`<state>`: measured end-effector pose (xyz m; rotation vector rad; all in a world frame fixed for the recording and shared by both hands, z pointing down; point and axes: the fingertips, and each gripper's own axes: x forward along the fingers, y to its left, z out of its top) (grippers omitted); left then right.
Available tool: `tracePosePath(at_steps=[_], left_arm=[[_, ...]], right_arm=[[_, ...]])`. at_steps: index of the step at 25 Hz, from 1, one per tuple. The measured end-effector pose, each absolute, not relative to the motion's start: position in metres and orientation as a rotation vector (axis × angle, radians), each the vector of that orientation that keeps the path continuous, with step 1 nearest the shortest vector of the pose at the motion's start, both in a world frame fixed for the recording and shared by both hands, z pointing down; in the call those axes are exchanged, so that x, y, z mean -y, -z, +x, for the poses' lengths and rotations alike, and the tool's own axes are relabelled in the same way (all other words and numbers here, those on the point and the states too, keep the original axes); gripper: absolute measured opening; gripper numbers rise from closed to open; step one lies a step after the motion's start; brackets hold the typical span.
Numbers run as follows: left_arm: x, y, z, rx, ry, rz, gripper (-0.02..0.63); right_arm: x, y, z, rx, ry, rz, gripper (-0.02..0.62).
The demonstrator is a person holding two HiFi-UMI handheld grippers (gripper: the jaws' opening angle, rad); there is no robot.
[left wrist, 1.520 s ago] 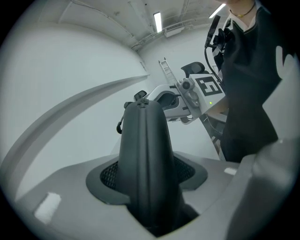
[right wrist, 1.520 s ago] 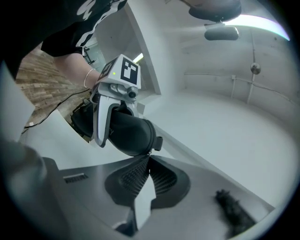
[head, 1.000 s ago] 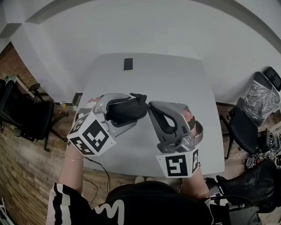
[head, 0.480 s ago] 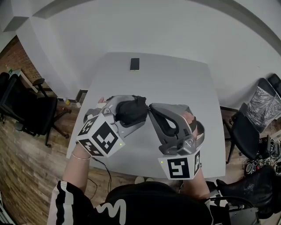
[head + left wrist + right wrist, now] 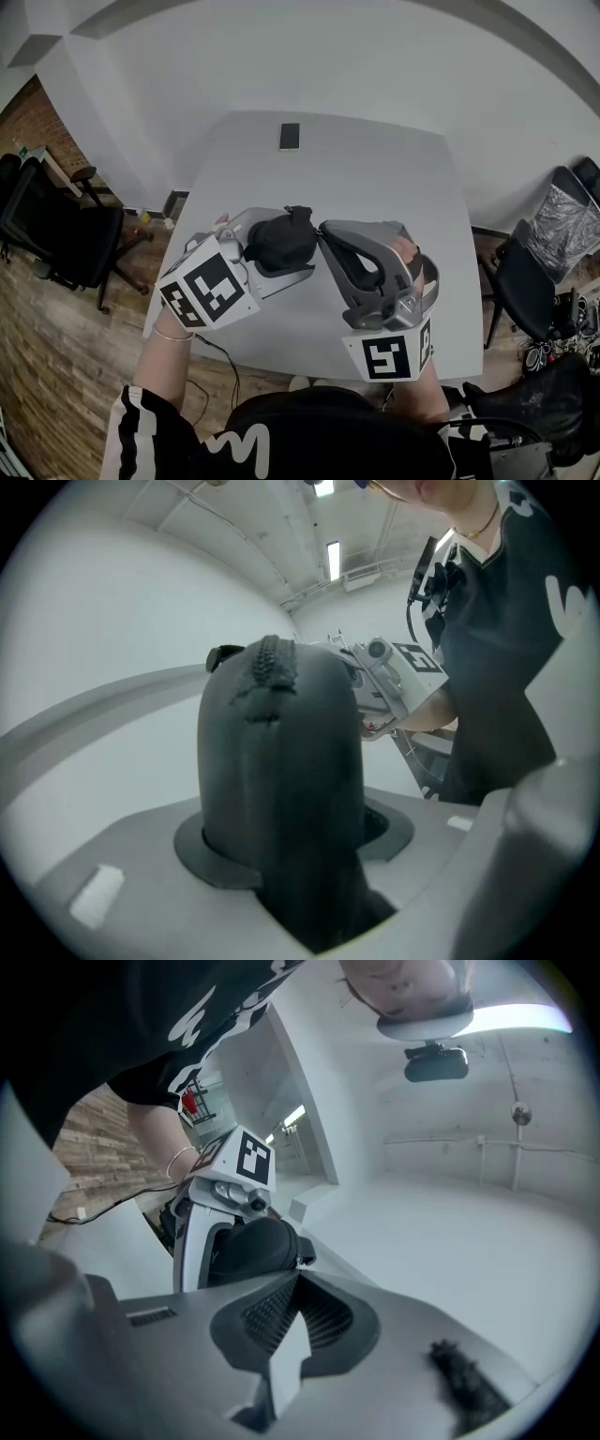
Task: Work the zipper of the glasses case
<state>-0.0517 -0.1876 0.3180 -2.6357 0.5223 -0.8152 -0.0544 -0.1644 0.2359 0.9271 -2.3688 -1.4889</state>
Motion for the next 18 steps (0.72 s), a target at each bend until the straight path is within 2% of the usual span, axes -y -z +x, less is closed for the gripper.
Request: tracePosePath(at_steps=[18], left_arm=[[0.167,-0.286,-0.038,-0.354,0.536,-2.832,0.256]], right_arm=[[0.16,-0.234,-0.05,2.492,1.44,0.911,0.003]])
